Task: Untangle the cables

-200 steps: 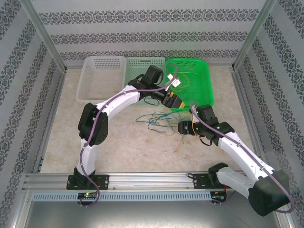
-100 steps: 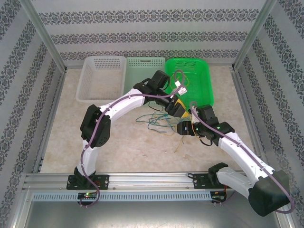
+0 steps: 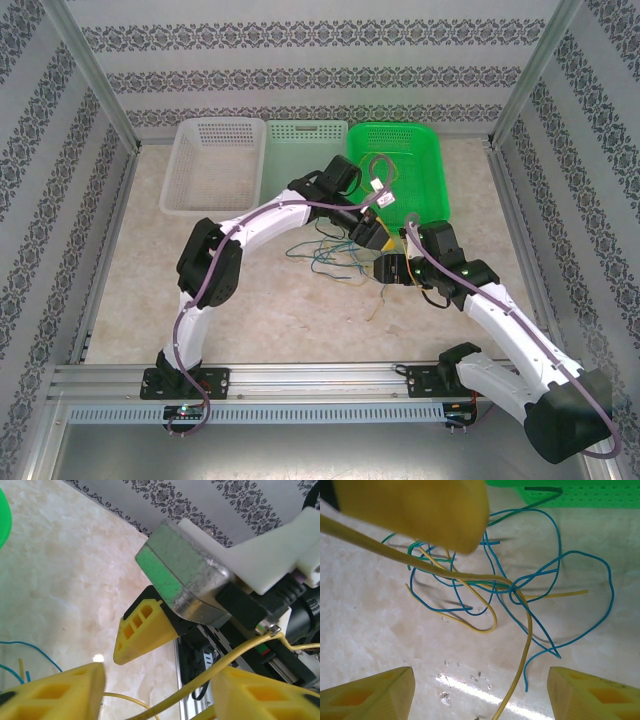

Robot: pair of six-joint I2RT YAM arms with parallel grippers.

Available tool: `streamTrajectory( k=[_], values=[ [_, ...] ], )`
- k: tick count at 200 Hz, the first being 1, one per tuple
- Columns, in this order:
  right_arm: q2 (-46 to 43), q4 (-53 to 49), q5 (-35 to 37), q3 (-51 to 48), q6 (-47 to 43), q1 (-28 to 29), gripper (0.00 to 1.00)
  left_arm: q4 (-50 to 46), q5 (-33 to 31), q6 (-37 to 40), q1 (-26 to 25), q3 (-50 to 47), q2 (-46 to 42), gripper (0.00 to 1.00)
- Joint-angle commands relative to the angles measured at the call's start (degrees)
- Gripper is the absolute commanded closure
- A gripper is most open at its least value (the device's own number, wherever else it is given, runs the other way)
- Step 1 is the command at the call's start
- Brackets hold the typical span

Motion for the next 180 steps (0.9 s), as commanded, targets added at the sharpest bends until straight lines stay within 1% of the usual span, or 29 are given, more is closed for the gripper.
streamTrajectory(
  k=[1,47,62,88,94,125,139,148,180],
  values=[
    [-0.51,0.37,-1.61,0.42,-0.76,-0.56,0.29,-0.63,1.74,1.53,-0.84,1.35,0.08,0.53],
    [-0.07,-0.02,-1.34,-0.28,-0.93,-1.01,0.28,0.65,1.31,0.7,-0.84,0.5,-0.92,0.76],
    [0.75,-1.12,0.84,-0.31,-0.57,-1.16,0.25,2.01,0.83,0.1,-0.84,-0.11,-1.73,0.8],
    [3.6,-3.61,4.63,0.21,0.54,-1.59,0.2,4.82,0.31,-0.91,-0.86,-1.52,-3.58,0.84],
    [4.53,-4.13,5.32,0.39,0.8,-1.77,0.2,5.43,0.19,-1.18,-0.84,-1.84,-3.99,0.88],
    [8.19,-5.68,7.68,1.52,2.07,-2.74,0.15,7.43,-0.79,-1.61,-0.87,-3.7,-6.08,0.9],
    [8.93,-5.9,8.52,1.91,2.76,-3.35,0.1,8.03,-1.24,-1.81,-0.84,-4.54,-6.65,0.9],
    [8.87,-5.82,8.63,2.03,3.05,-3.85,0.08,8.67,-1.57,-2.11,-0.84,-5.17,-7.0,0.91],
    [6.0,-4.22,6.9,1.33,3.67,-4.97,0.07,14.05,-4.29,-4.97,-0.79,-8.77,-8.95,0.91]
  ],
)
